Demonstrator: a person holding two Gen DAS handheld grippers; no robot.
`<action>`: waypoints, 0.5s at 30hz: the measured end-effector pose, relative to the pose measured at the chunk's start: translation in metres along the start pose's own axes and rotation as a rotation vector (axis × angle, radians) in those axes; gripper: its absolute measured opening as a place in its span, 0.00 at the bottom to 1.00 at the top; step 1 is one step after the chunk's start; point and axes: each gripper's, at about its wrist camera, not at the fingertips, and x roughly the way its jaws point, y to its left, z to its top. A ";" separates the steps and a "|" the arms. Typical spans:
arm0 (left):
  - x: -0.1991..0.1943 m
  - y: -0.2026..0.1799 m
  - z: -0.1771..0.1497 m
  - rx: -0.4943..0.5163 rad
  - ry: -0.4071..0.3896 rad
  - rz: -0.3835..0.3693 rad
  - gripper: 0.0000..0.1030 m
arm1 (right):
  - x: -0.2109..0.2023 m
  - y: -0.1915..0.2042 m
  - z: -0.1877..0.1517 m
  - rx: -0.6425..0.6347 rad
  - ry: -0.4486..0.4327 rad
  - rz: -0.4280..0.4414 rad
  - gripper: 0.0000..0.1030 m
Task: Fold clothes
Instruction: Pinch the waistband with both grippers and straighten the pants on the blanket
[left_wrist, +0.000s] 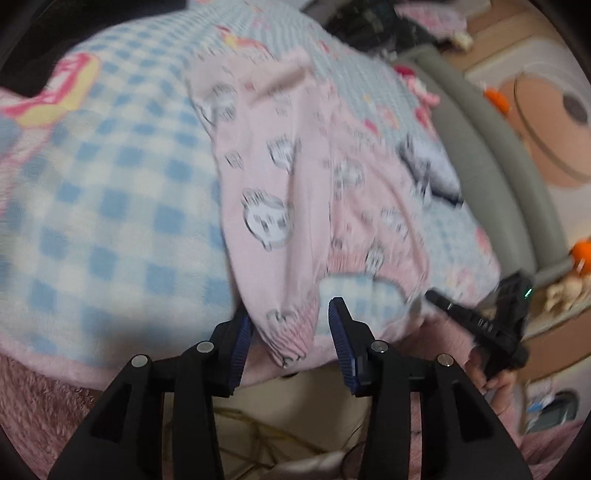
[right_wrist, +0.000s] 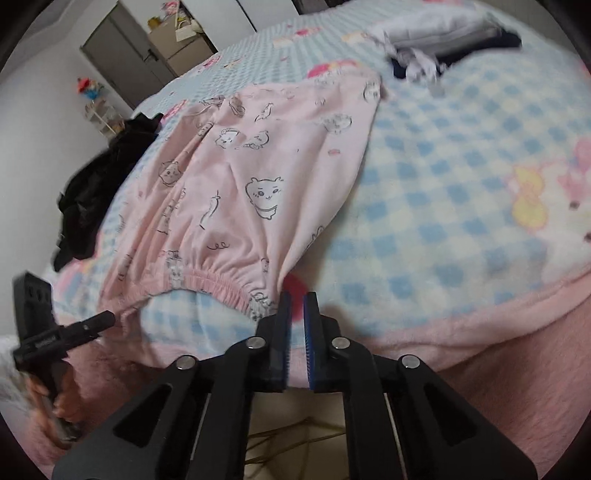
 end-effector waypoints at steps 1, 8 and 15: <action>-0.004 0.006 0.003 -0.030 -0.021 -0.022 0.43 | 0.002 -0.001 0.002 0.006 0.007 0.029 0.35; 0.015 0.013 0.004 -0.074 -0.003 -0.060 0.20 | 0.042 0.019 0.007 -0.022 0.089 0.071 0.08; 0.006 -0.022 0.000 0.105 -0.041 0.088 0.10 | -0.009 0.027 0.006 -0.039 -0.083 0.017 0.07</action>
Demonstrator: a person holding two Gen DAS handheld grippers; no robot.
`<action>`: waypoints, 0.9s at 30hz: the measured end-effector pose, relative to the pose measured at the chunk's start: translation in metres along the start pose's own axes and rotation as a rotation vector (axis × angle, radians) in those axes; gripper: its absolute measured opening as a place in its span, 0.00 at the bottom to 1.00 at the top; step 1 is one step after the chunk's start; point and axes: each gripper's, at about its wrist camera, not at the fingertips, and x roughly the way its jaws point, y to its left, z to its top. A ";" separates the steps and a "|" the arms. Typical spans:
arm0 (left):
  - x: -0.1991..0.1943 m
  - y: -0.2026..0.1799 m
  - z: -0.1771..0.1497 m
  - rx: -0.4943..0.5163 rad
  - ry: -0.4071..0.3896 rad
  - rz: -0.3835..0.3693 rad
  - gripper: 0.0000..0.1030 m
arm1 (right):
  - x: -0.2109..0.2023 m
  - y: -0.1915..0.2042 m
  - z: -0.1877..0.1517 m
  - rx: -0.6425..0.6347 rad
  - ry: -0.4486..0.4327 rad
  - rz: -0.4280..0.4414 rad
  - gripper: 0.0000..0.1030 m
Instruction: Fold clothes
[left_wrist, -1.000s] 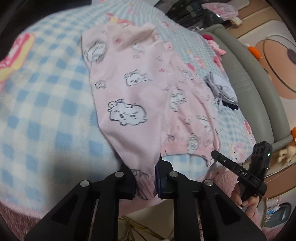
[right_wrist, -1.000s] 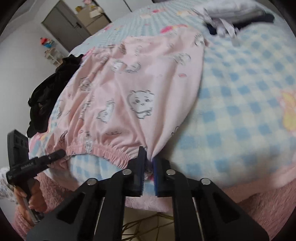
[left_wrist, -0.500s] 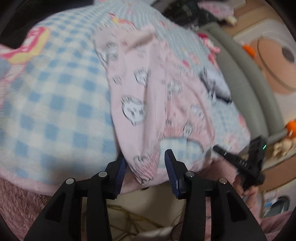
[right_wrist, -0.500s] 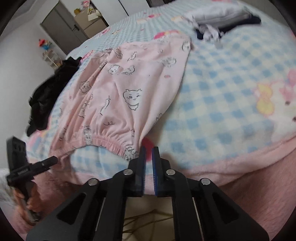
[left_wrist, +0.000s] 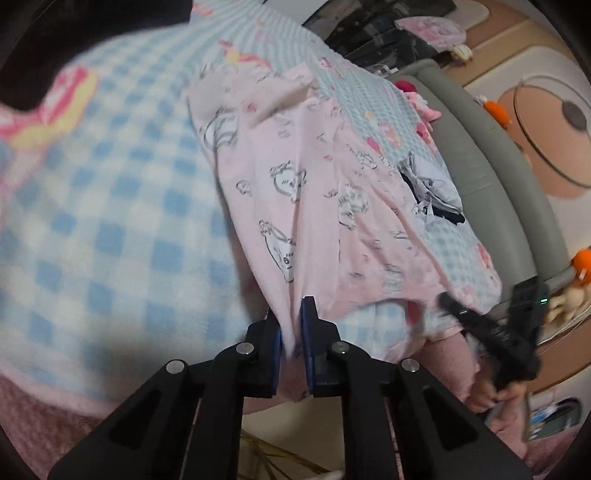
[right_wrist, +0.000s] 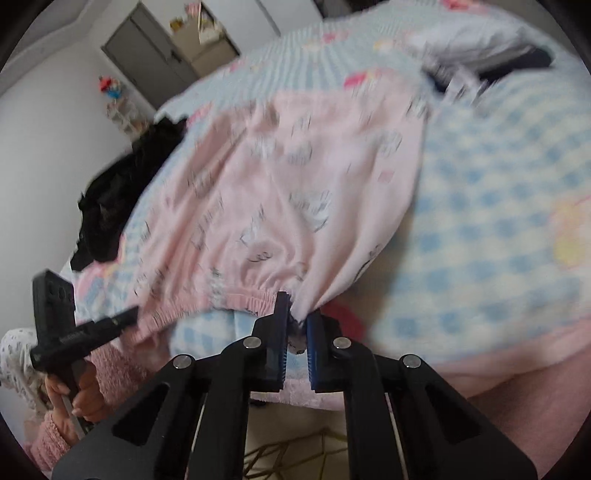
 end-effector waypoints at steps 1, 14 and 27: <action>-0.003 -0.003 0.000 0.020 -0.006 0.017 0.10 | -0.008 -0.002 0.001 0.005 -0.022 -0.013 0.07; -0.011 0.019 0.019 0.024 0.039 0.044 0.28 | 0.001 -0.031 -0.002 0.106 0.008 -0.140 0.24; 0.025 0.066 0.154 -0.095 -0.069 0.128 0.28 | 0.069 0.066 0.073 -0.205 0.099 -0.050 0.37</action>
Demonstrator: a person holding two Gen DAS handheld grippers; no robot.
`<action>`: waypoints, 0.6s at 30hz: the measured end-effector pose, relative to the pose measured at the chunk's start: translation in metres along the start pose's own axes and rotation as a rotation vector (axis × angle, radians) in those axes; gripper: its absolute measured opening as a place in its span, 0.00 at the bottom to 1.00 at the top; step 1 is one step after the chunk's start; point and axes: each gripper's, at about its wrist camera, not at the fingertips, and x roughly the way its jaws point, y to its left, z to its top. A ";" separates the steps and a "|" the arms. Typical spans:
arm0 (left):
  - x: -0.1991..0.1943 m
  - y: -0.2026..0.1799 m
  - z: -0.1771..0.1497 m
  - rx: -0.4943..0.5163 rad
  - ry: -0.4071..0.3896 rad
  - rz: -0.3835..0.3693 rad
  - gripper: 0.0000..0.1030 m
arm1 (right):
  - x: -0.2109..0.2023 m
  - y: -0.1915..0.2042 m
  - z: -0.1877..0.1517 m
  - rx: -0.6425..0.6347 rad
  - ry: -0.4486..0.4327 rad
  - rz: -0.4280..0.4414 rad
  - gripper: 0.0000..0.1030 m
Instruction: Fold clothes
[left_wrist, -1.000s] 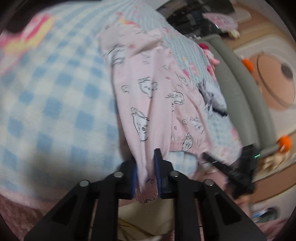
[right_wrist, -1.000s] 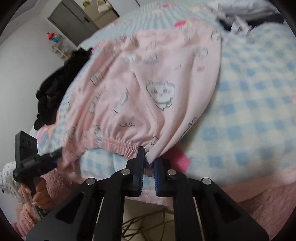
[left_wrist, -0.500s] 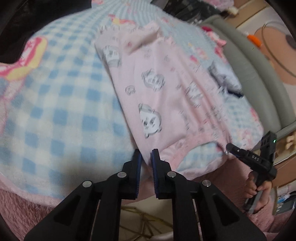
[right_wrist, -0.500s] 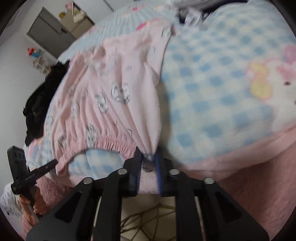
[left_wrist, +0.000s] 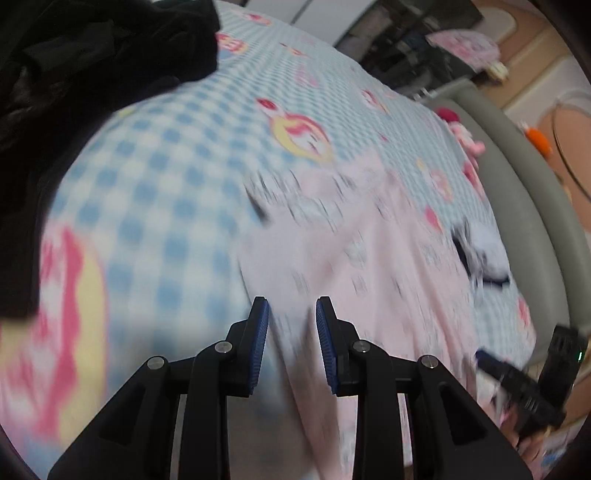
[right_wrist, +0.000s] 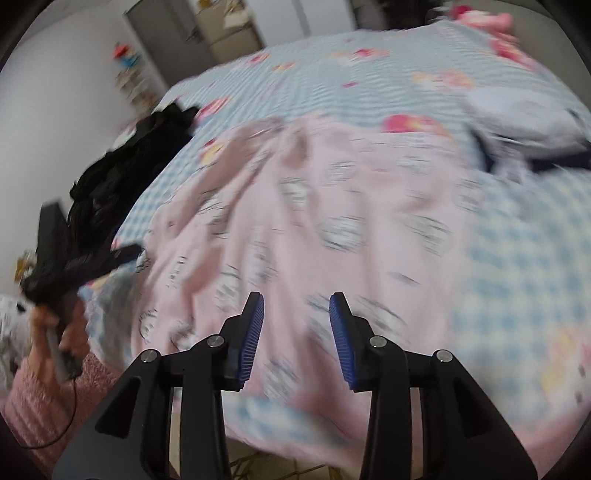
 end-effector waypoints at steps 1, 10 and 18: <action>0.004 0.005 0.012 -0.012 -0.010 -0.002 0.28 | 0.007 0.007 0.010 -0.017 0.009 -0.010 0.37; 0.081 0.015 0.063 -0.018 0.136 -0.127 0.34 | 0.075 0.021 0.142 -0.064 -0.015 -0.032 0.44; 0.052 -0.010 0.073 0.105 -0.004 -0.012 0.09 | 0.183 0.022 0.222 -0.077 0.048 -0.028 0.58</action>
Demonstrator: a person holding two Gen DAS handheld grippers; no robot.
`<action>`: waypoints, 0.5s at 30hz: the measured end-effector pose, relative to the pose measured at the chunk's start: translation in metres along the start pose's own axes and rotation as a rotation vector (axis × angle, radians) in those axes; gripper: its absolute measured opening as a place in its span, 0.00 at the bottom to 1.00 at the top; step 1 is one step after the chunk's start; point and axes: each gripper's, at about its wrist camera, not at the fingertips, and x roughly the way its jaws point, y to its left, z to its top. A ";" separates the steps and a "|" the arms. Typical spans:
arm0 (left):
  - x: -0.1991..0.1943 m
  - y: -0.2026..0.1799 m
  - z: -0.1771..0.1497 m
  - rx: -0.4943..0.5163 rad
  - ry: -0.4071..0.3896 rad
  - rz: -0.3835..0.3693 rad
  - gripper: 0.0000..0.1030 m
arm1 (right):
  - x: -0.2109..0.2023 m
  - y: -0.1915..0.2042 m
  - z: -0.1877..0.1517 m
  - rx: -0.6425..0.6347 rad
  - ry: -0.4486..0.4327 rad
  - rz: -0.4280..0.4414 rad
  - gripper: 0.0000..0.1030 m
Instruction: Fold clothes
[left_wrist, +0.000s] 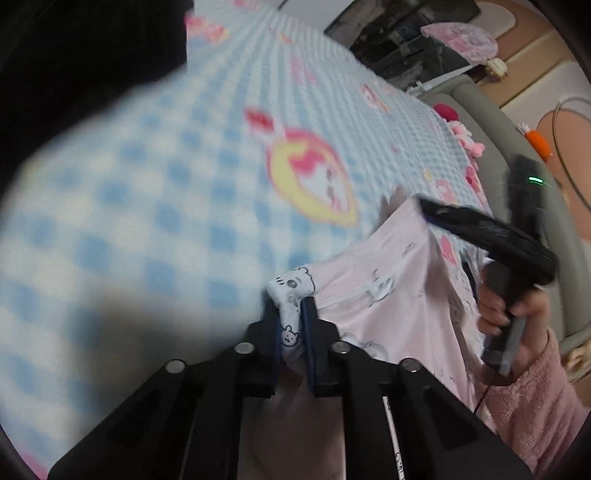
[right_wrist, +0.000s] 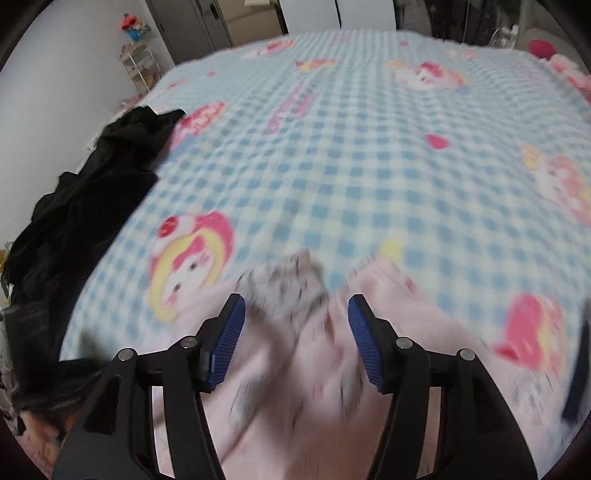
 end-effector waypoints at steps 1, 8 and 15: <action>-0.013 -0.001 0.009 0.018 -0.037 0.044 0.09 | 0.006 -0.001 0.004 0.016 0.009 0.002 0.58; -0.031 0.016 0.037 0.114 -0.040 0.189 0.21 | 0.003 0.009 0.007 -0.028 -0.050 0.026 0.65; -0.031 0.078 0.012 -0.075 -0.021 0.054 0.43 | 0.029 0.007 0.004 -0.093 0.044 0.014 0.74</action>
